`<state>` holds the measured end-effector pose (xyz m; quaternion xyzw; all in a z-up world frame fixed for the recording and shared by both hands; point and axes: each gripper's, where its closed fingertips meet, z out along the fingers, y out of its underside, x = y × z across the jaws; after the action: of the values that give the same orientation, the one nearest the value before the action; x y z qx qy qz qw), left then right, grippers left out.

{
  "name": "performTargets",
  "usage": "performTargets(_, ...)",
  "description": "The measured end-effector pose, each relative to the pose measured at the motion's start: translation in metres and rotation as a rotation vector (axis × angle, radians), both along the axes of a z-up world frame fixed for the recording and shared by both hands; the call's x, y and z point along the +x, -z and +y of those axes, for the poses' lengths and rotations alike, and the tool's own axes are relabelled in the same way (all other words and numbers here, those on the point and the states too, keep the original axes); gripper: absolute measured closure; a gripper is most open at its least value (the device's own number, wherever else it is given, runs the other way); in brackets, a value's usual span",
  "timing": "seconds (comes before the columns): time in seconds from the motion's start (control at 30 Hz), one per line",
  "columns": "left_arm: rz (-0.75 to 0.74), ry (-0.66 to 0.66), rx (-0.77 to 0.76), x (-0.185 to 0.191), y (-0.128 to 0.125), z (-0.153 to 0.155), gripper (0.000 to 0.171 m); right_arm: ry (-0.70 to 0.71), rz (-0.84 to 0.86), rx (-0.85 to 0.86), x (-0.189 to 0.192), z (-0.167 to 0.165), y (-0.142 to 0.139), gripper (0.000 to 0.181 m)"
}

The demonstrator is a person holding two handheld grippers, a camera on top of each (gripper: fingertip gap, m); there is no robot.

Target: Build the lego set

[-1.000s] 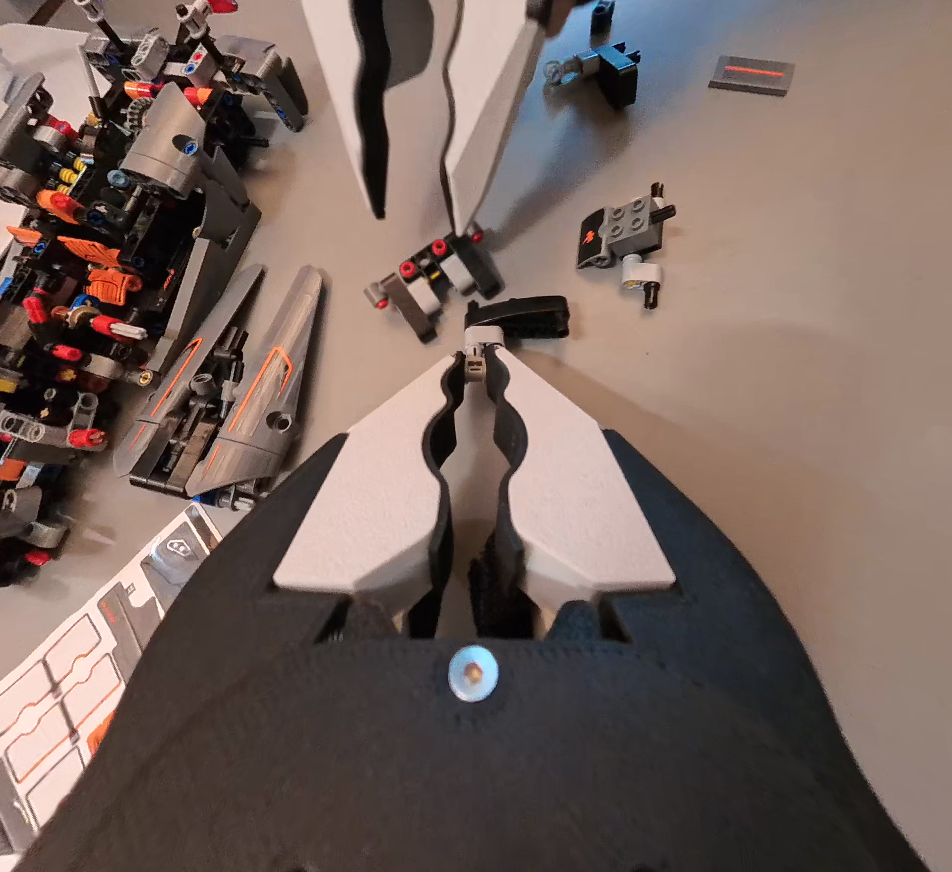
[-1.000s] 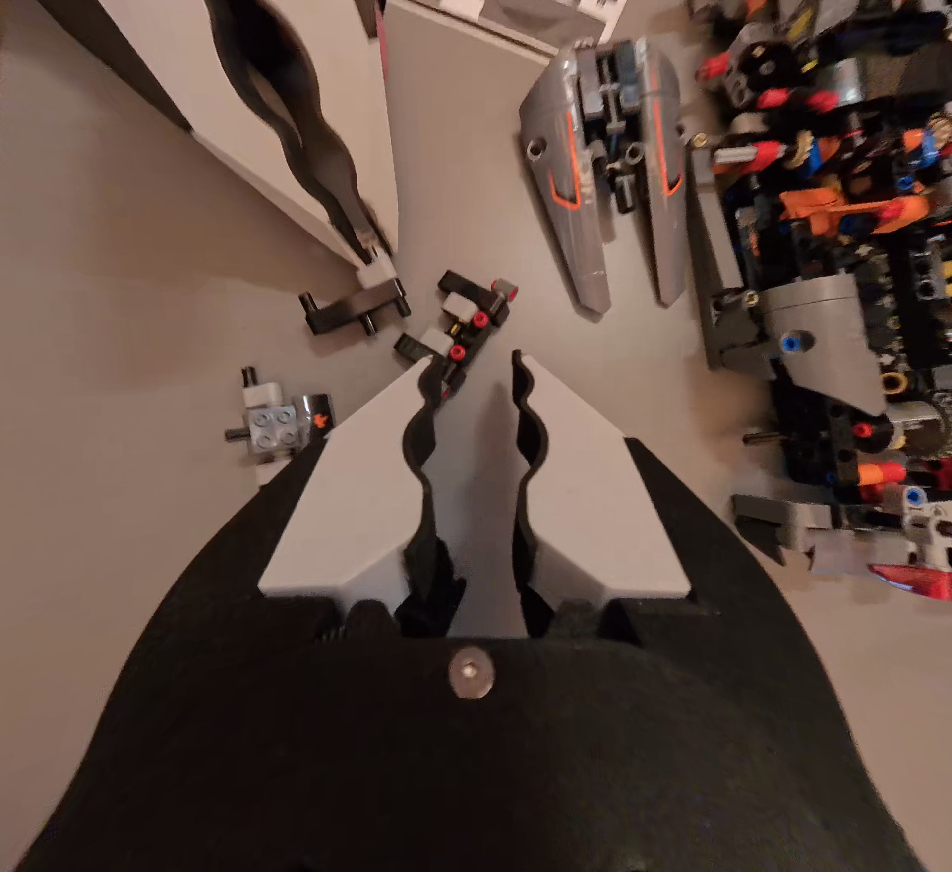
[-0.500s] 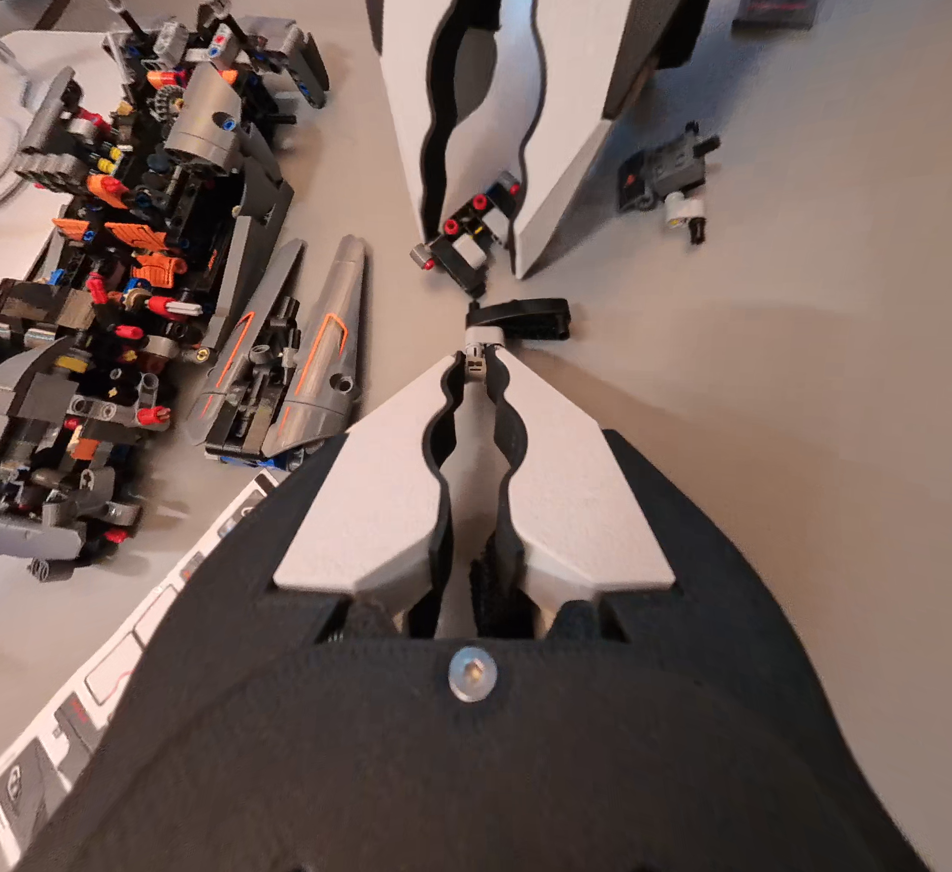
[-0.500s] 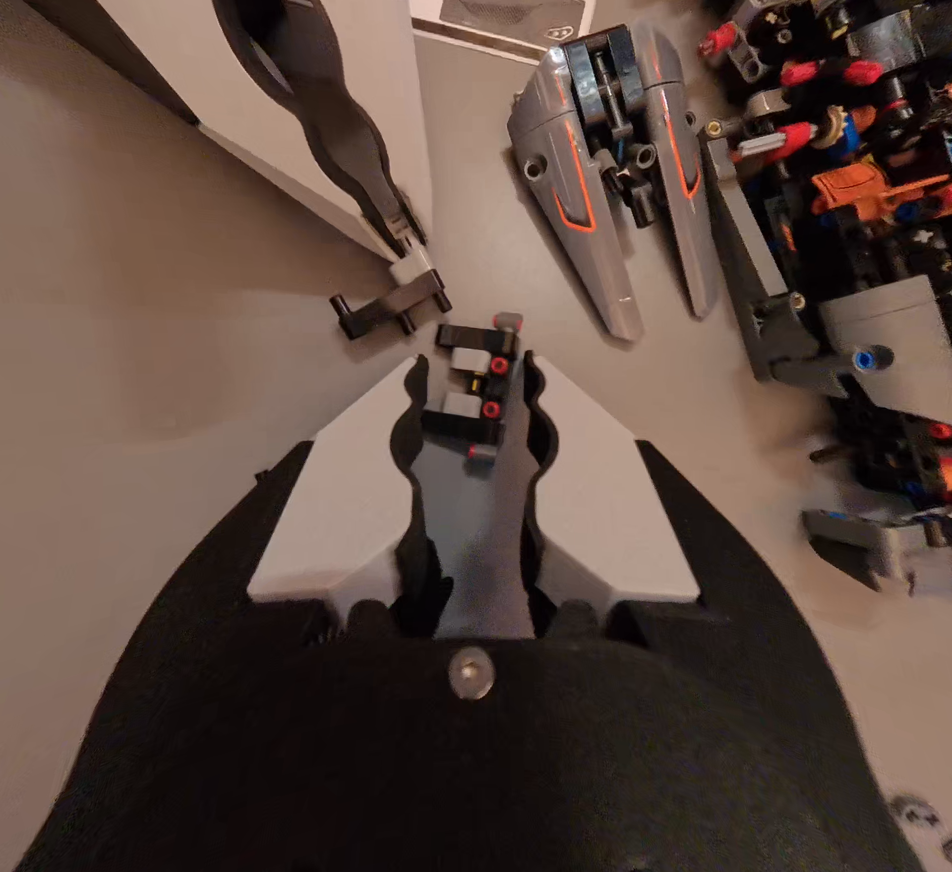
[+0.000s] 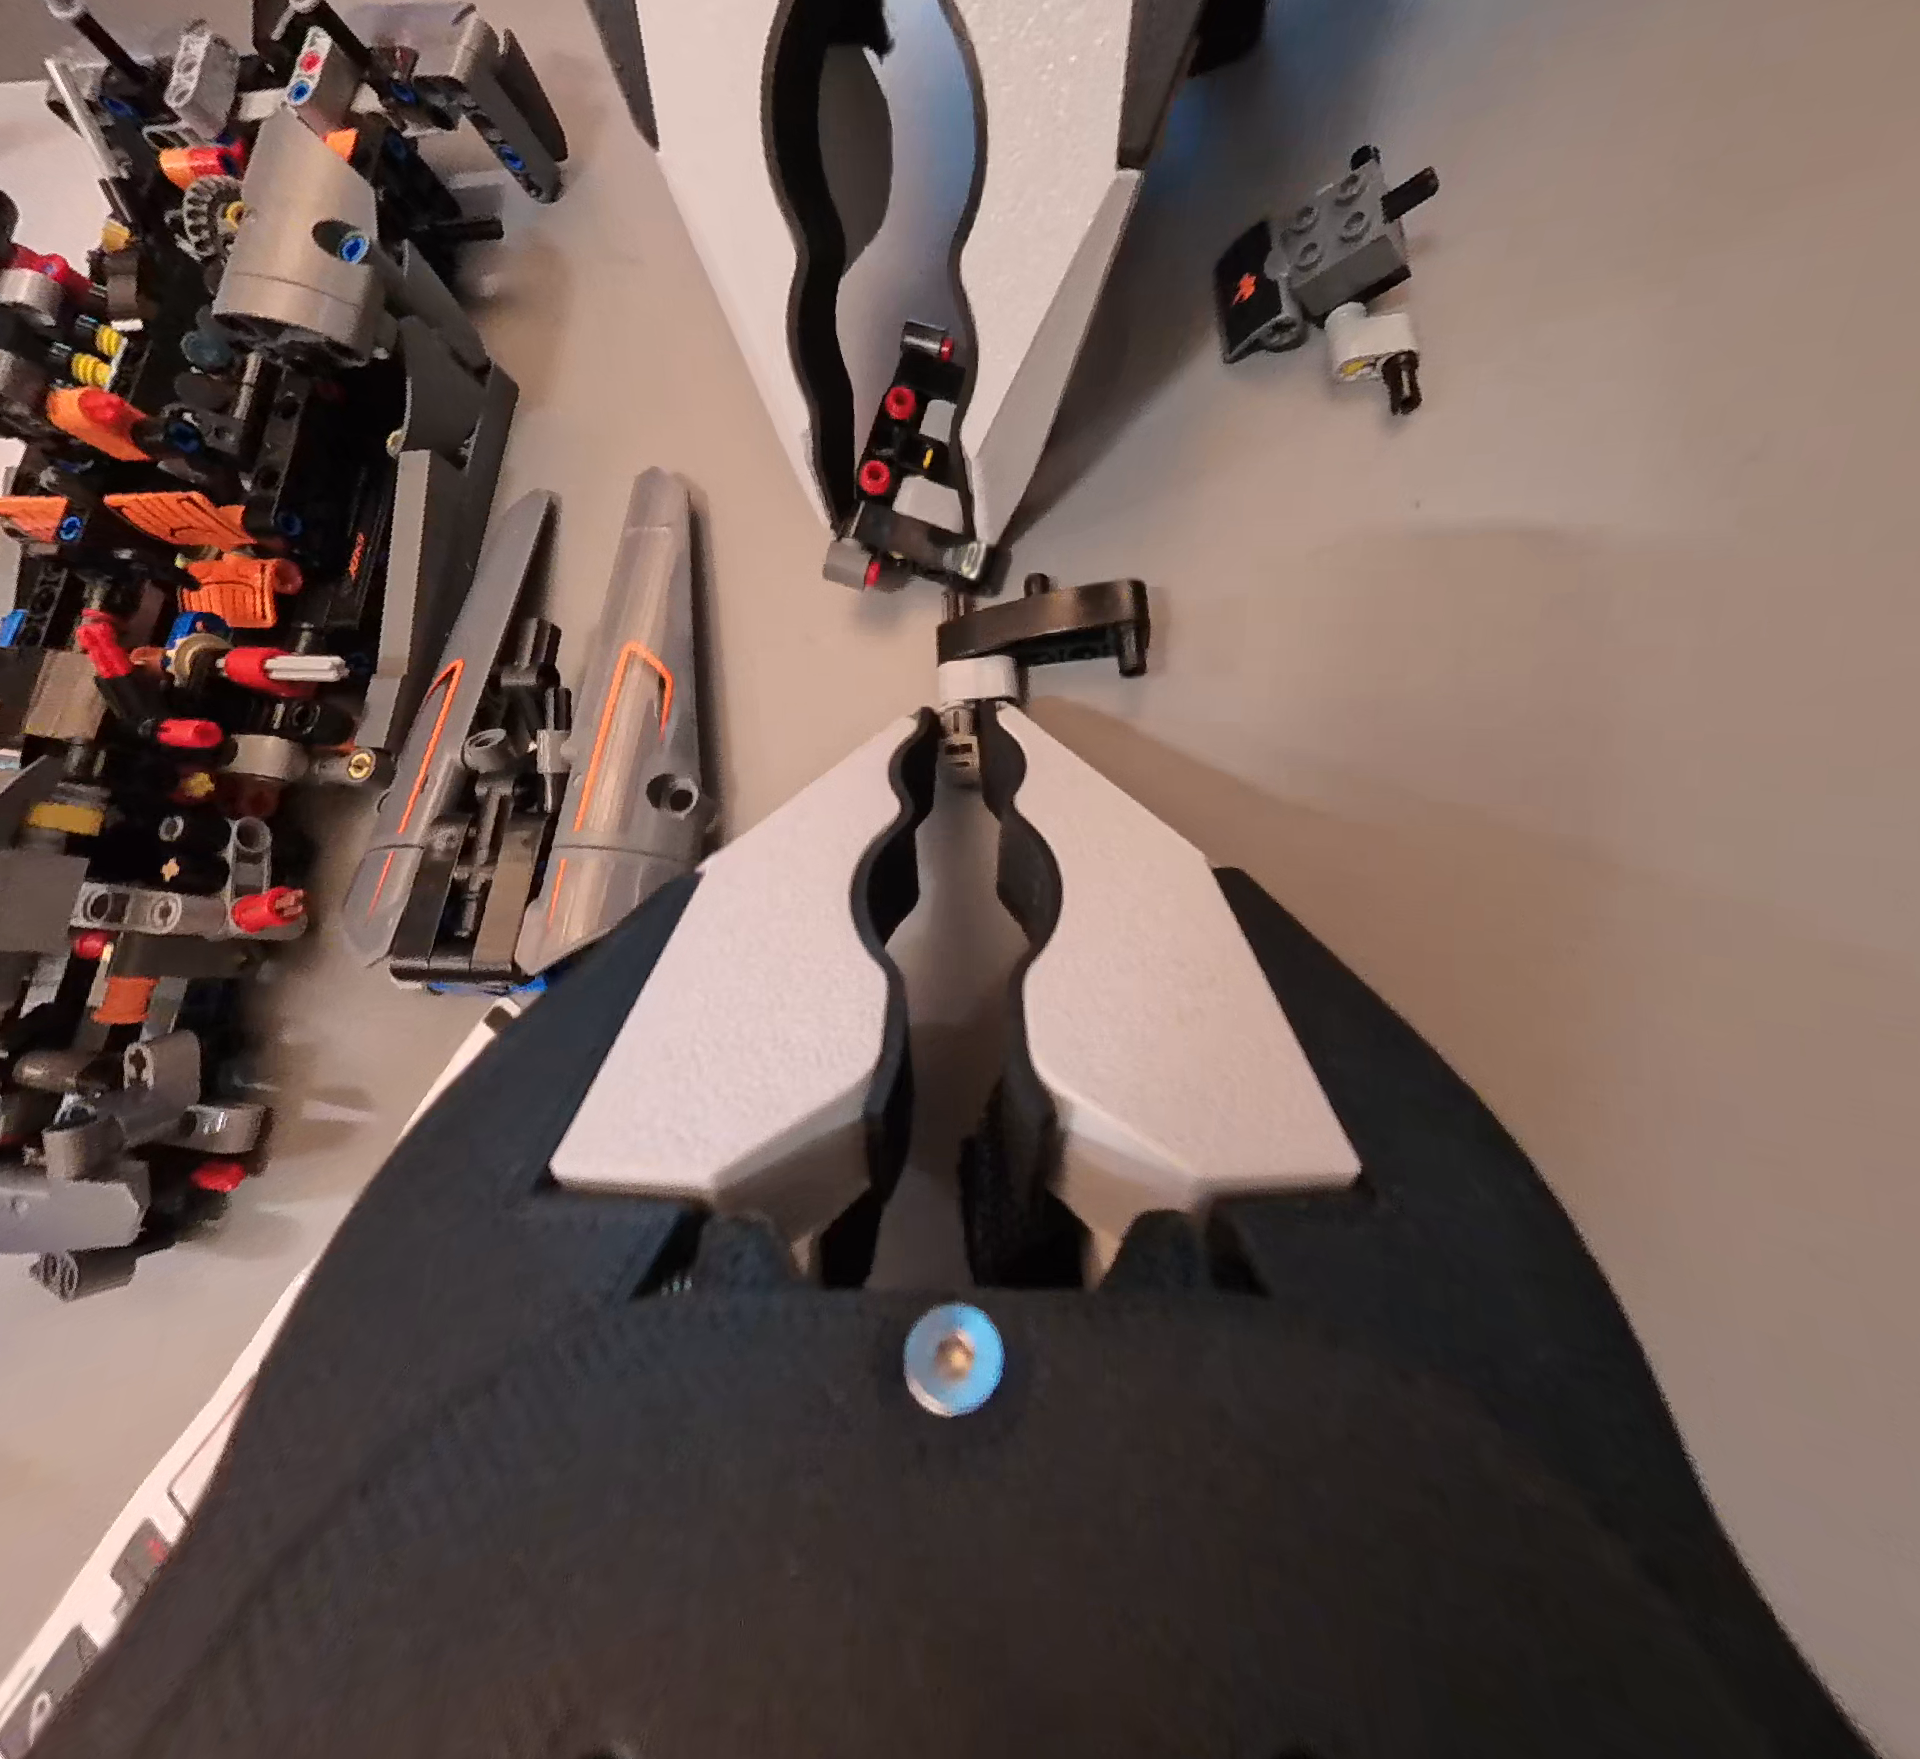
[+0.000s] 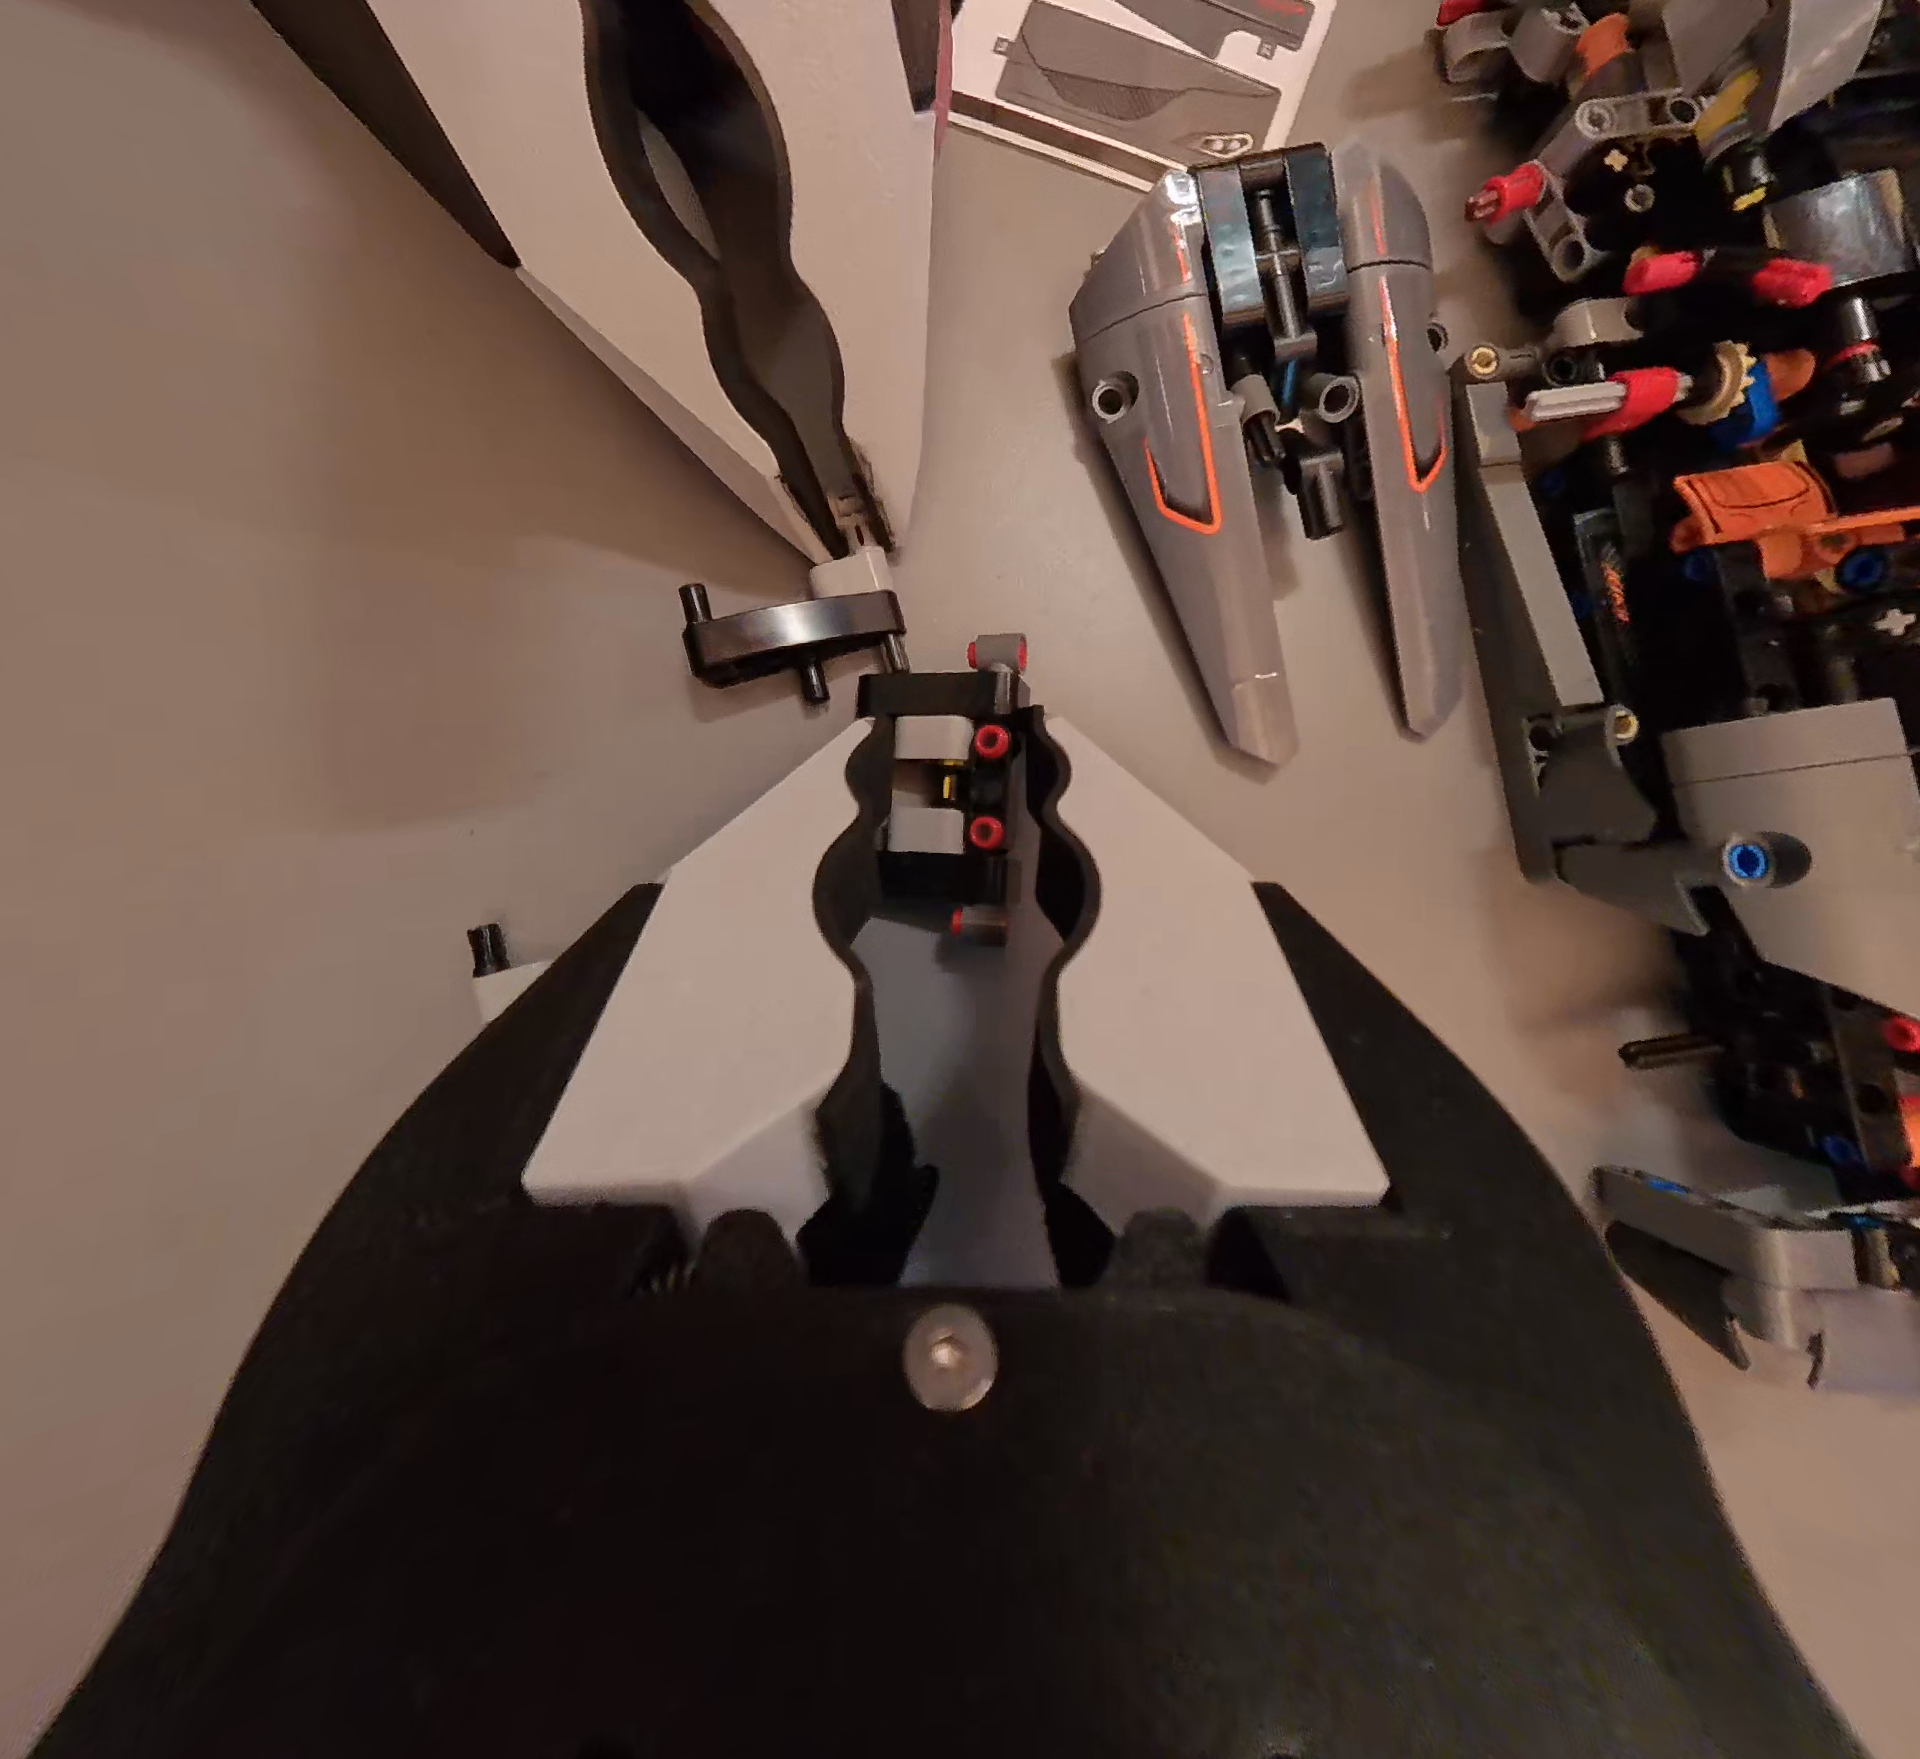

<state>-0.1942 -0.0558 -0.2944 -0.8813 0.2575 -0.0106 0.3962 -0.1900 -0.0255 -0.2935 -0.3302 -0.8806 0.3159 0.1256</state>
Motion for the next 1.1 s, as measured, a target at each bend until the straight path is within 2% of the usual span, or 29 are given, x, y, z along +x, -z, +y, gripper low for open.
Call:
performTargets(0.17,-0.013,0.012,-0.012,0.0018,0.0002,0.0022,0.166,-0.032,-0.001,-0.009,0.0007,0.001,0.0001,0.158)
performTargets(0.7,0.095,0.117,0.044,0.0074,0.0002,0.001,0.167,-0.188,0.031,-0.048,0.0015,0.0,-0.0004,0.158)
performTargets(1.1,0.228,0.158,0.076,0.0049,-0.0003,0.0033,0.167,-0.236,-0.014,-0.116,0.0011,0.0001,-0.0003,0.158)
